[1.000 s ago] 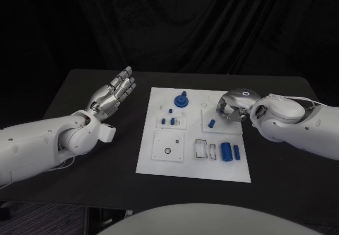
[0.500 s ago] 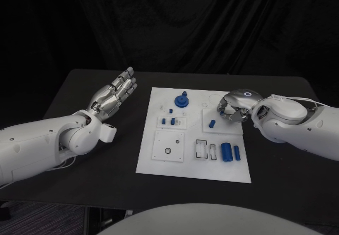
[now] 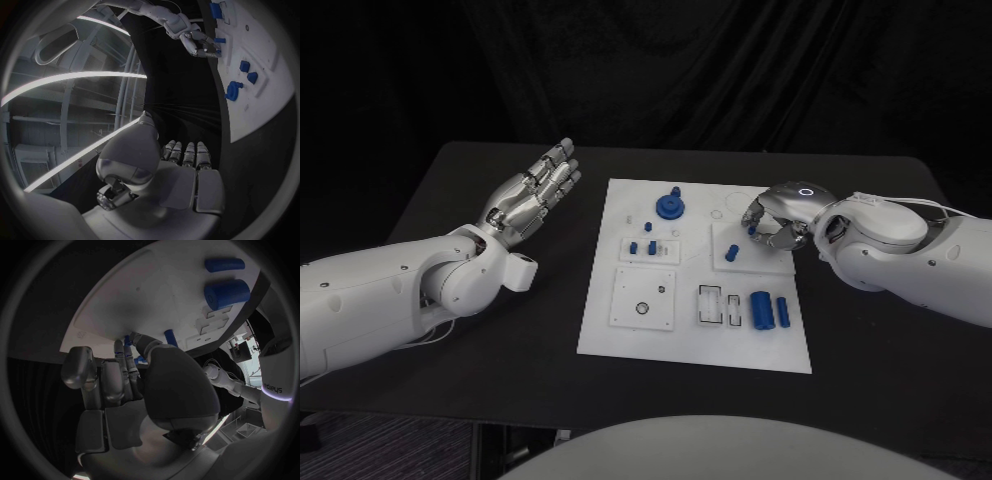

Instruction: Assemble the parts on the task board

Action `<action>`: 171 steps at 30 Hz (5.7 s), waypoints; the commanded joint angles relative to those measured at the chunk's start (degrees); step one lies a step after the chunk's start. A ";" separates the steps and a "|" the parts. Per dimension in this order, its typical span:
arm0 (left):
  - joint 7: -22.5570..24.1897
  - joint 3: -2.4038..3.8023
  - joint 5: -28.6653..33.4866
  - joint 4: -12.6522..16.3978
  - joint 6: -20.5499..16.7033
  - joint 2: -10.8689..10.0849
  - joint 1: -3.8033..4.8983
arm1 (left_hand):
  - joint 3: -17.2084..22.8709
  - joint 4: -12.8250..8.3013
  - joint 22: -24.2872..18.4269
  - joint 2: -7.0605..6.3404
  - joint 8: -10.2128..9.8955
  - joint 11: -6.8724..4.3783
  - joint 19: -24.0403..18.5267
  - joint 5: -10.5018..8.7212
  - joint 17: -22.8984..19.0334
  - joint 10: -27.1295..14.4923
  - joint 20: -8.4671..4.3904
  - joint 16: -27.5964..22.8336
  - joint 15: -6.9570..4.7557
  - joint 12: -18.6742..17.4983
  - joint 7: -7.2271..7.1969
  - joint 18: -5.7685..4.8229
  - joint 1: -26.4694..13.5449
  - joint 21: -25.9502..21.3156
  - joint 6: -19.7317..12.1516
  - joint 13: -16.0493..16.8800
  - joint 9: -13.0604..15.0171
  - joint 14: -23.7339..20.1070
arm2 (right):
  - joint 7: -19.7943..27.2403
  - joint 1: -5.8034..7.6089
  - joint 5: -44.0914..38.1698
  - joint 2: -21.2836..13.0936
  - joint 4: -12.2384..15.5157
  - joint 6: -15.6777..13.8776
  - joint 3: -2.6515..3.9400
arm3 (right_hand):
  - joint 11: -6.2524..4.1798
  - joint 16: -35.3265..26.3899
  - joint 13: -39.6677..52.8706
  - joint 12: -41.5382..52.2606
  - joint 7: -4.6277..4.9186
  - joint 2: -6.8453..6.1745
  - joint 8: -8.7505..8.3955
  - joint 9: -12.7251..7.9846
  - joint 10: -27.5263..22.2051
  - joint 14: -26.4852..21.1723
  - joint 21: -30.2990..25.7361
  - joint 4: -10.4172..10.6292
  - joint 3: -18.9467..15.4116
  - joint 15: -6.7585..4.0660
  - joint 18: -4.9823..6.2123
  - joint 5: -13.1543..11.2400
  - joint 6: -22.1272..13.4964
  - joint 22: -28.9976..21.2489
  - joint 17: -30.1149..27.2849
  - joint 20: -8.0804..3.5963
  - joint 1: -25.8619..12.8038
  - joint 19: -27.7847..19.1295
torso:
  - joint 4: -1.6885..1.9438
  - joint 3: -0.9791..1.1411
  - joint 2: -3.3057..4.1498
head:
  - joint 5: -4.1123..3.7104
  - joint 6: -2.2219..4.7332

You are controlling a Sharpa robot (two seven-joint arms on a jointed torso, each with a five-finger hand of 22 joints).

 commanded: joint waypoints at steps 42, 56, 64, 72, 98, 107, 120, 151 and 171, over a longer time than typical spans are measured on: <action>4.74 0.06 -0.13 -0.44 2.18 0.41 -0.69 | 0.95 0.11 -0.10 0.39 0.04 1.90 0.07 3.60 -0.08 0.06 2.52 -0.21 0.15 -0.38 1.57 -0.24 3.41 -0.34 0.58 -0.09 0.18 0.08 | 1.08 -0.19 -0.09 -0.21 0.22 -5.54 -0.16 | -3.38 -1.23 3.37 4.59 -2.32 3.88 6.90 5.69 7.49 -0.35 0.79 -3.34 -0.64 -2.63 0.26 3.43 8.32 8.16 -1.59 -2.28 3.18 0.38 | 0.07 0.02 0.06 | 0.15 0.00; 4.91 0.05 -0.13 -0.45 1.83 0.41 -0.74 | 0.72 0.14 -0.07 0.46 -0.07 2.75 0.08 3.37 -0.08 0.06 2.92 -0.21 0.19 -0.38 2.83 0.06 3.34 -0.33 0.11 -0.09 0.08 0.08 | -0.20 3.60 -0.08 -2.53 4.48 -4.43 -0.16 | -3.39 -1.36 3.41 4.51 -2.33 3.78 7.04 5.91 7.62 -0.40 0.84 -3.29 -0.80 -2.65 0.24 3.40 8.45 8.19 -1.81 -2.31 3.01 0.39 | -0.10 0.05 0.02 | 0.11 0.00; 4.80 0.05 -0.13 -0.40 1.71 0.37 -0.74 | 0.64 0.14 -0.04 0.45 -0.01 3.01 0.09 3.32 -0.08 0.06 2.79 -0.21 -0.03 -0.38 3.27 0.19 3.33 -0.32 0.37 -0.09 0.14 0.08 | -0.48 6.23 -0.08 -4.07 9.59 -2.71 -0.16 | -3.42 -1.43 3.45 4.45 -2.36 3.76 7.14 6.09 7.75 -0.43 0.88 -3.13 -0.99 -2.65 0.22 3.08 8.51 8.21 -1.89 -2.32 2.76 0.39 | -0.02 -0.03 0.00 | 0.46 0.00; 4.65 0.05 -0.13 -0.33 1.75 0.47 -0.74 | 0.62 0.14 0.03 0.47 0.01 3.16 0.10 3.32 -0.08 0.06 2.76 -0.21 -0.08 -0.38 3.44 0.23 3.32 -0.29 0.44 -0.09 0.15 0.08 | -0.83 6.98 -0.07 -2.87 15.40 0.08 -0.17 | -3.70 -0.81 3.63 4.52 -2.62 3.43 7.42 6.51 8.36 0.11 2.11 -3.15 -1.40 -2.87 -0.01 3.02 8.83 8.55 -0.67 -2.43 2.55 0.87 | -0.09 -0.08 -0.07 | 1.86 0.00; 5.29 0.05 -0.13 -0.21 2.40 0.91 -0.91 | -0.09 0.14 -0.10 0.43 0.04 3.14 0.07 1.83 -0.08 0.06 1.73 -0.21 -0.58 -0.38 3.53 -0.25 2.03 -0.34 0.64 -0.09 0.19 0.08 | 1.73 0.90 -6.70 9.74 13.34 5.87 -0.17 | -3.38 0.51 3.57 3.55 -2.39 3.55 6.73 6.82 7.51 1.20 4.64 -3.22 -1.45 -2.68 -0.53 3.05 7.80 9.24 1.82 -2.40 2.44 1.89 | 0.08 -0.09 -0.02 | 1.69 0.00; 5.28 0.05 -0.13 -0.03 2.02 0.92 -0.91 | -0.07 0.13 -0.10 0.47 0.04 3.15 0.07 1.83 -0.08 0.06 1.75 -0.21 -0.55 -0.38 3.54 -0.27 2.04 -0.34 0.63 -0.09 0.18 0.08 | 2.09 -0.51 -6.82 11.26 12.04 5.51 -0.16 | -3.37 0.56 3.58 3.48 -2.38 3.59 6.64 6.86 7.49 1.25 4.71 -3.25 -1.47 -2.67 -0.54 2.94 7.72 9.26 1.84 -2.40 2.45 1.94 | 0.09 -0.08 0.05 | 1.89 0.00; 4.99 0.05 -0.13 -0.18 2.17 1.10 -0.91 | 0.06 0.09 -0.10 0.65 0.07 3.22 0.07 2.33 -0.08 0.06 1.79 -0.21 -0.44 -0.38 3.63 -0.35 2.26 -0.34 0.77 -0.09 0.21 0.08 | 2.18 -1.40 -6.84 12.04 11.06 6.07 -0.16 | -3.42 0.60 3.65 3.52 -2.40 3.72 6.59 6.93 7.66 1.28 4.78 -3.32 -1.45 -2.68 -0.55 2.79 7.70 9.28 1.84 -2.39 2.56 1.97 | -0.12 -0.05 -0.01 | 2.29 0.00; 4.26 0.05 -0.13 -0.86 3.08 1.57 -1.06 | 0.33 0.05 -0.10 0.87 0.12 3.88 0.07 3.08 -0.08 0.06 2.27 -0.21 0.20 -0.38 4.34 -0.52 2.96 -0.34 1.01 -0.09 0.25 0.08 | 2.20 -2.15 -6.84 12.20 10.45 7.39 -0.16 | -3.50 0.46 3.86 3.67 -2.38 3.74 6.45 7.05 8.03 1.14 4.44 -3.67 -1.44 -2.74 -0.46 3.18 7.63 9.19 1.47 -2.42 2.92 1.84 | -0.08 -0.02 -0.06 | 2.80 0.00; 4.06 0.05 -0.13 -1.15 3.47 1.84 -1.21 | 0.35 0.07 -0.10 0.89 0.11 4.00 0.07 3.15 -0.08 0.06 2.42 -0.21 0.38 -0.38 4.44 -0.55 3.04 -0.34 0.98 -0.09 0.25 0.08 | 2.04 -2.66 -6.84 12.57 9.81 8.44 -0.17 | -3.26 0.21 4.24 3.60 -2.10 3.80 5.67 7.03 7.49 0.83 3.71 -3.87 -1.61 -2.58 -0.33 2.94 6.69 8.99 0.99 -2.37 2.90 1.49 | -0.13 -0.02 -0.08 | 3.08 0.00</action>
